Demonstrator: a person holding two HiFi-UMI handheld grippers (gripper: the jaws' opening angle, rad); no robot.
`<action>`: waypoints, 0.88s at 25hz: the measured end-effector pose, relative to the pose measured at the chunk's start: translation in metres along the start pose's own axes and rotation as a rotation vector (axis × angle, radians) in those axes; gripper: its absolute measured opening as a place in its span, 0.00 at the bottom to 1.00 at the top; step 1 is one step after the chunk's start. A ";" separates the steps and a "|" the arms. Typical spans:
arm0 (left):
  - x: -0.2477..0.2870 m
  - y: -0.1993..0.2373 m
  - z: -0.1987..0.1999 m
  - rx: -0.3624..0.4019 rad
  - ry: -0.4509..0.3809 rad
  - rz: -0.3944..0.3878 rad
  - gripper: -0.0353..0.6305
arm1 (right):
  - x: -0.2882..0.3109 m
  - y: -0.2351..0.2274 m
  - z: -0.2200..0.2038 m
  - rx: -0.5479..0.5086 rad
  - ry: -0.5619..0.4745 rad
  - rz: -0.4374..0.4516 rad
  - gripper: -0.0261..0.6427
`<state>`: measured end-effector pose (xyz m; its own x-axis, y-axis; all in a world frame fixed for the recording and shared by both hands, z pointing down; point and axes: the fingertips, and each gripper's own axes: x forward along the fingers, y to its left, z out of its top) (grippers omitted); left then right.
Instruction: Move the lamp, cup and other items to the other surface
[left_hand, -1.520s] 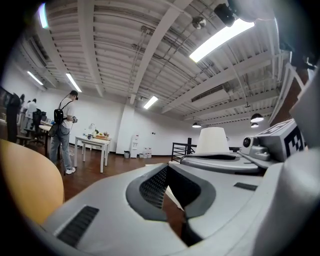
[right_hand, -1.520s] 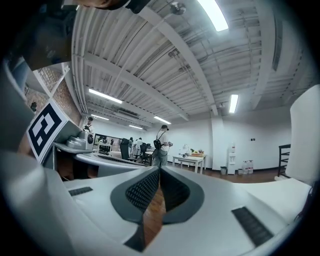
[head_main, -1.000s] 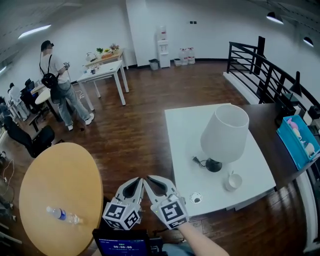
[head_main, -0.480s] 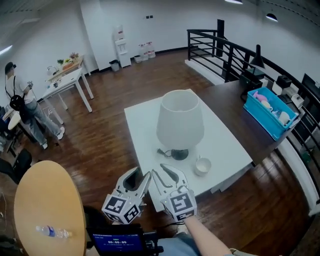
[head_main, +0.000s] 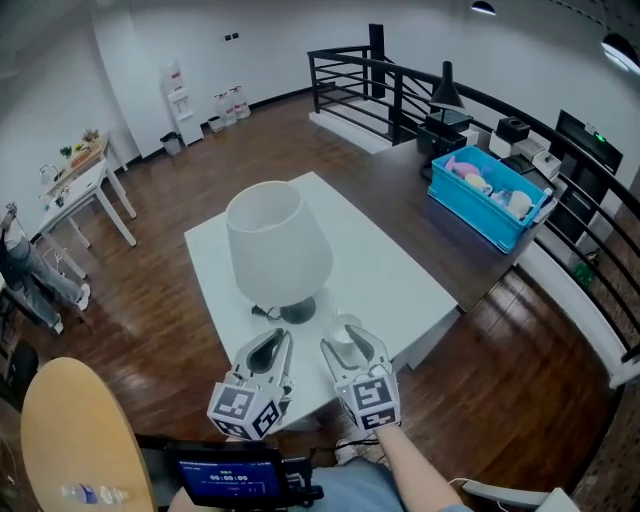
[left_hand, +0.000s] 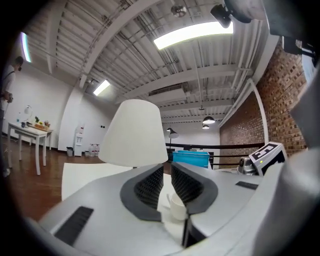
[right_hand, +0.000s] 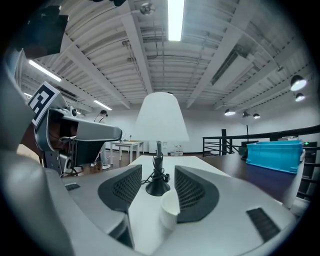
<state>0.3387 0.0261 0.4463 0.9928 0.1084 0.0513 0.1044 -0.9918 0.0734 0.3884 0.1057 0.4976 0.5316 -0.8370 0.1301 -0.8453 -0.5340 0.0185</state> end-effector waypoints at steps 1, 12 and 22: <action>0.008 -0.005 -0.003 -0.002 -0.002 -0.003 0.12 | 0.001 -0.006 -0.007 -0.004 0.013 -0.001 0.36; 0.061 -0.023 -0.042 0.015 0.043 0.009 0.07 | 0.033 -0.043 -0.072 0.061 0.158 0.010 0.62; 0.064 -0.008 -0.059 0.002 0.115 0.036 0.07 | 0.064 -0.042 -0.092 0.066 0.186 0.048 0.65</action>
<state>0.3981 0.0452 0.5074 0.9827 0.0793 0.1674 0.0688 -0.9953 0.0677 0.4530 0.0856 0.5958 0.4664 -0.8285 0.3100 -0.8609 -0.5057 -0.0564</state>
